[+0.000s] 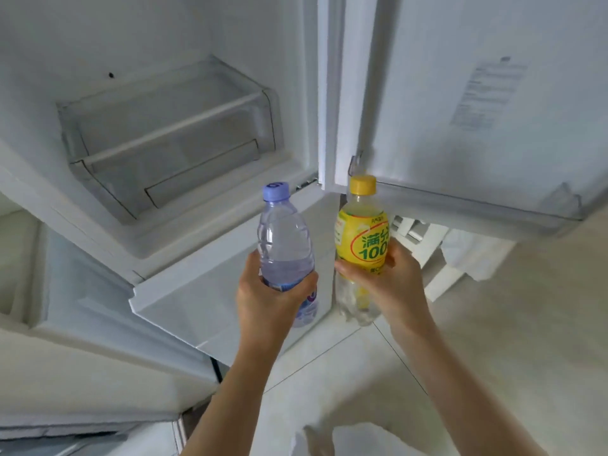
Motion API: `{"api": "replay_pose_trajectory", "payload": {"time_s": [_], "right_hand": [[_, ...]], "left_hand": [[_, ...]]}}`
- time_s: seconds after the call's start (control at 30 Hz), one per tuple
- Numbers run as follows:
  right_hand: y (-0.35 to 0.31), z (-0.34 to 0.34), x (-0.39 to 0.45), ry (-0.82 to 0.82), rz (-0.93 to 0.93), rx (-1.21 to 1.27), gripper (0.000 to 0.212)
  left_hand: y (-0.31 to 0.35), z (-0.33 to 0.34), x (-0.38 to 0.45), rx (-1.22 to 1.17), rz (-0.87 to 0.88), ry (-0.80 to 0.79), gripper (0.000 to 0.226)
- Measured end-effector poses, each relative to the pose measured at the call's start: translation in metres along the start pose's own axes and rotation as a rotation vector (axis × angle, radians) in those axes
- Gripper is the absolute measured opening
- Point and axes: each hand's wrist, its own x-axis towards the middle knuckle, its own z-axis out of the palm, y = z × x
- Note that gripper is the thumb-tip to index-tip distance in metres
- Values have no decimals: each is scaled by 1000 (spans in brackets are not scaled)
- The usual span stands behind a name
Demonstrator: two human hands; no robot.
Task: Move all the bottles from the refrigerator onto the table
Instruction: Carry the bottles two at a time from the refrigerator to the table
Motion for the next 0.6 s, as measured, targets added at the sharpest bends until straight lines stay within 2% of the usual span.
{"api": "replay_pose_trajectory", "payload": {"time_s": [0.23, 0.47, 0.6], "right_hand": [[56, -105, -39, 133, 182, -30, 44], [109, -250, -72, 278, 284, 21, 49], [136, -330, -85, 340, 318, 3, 55]], "left_hand": [[-5, 89, -67, 79, -34, -234, 53], [20, 217, -161, 97, -60, -431, 61], [35, 292, -211, 66, -71, -524, 55]]}}
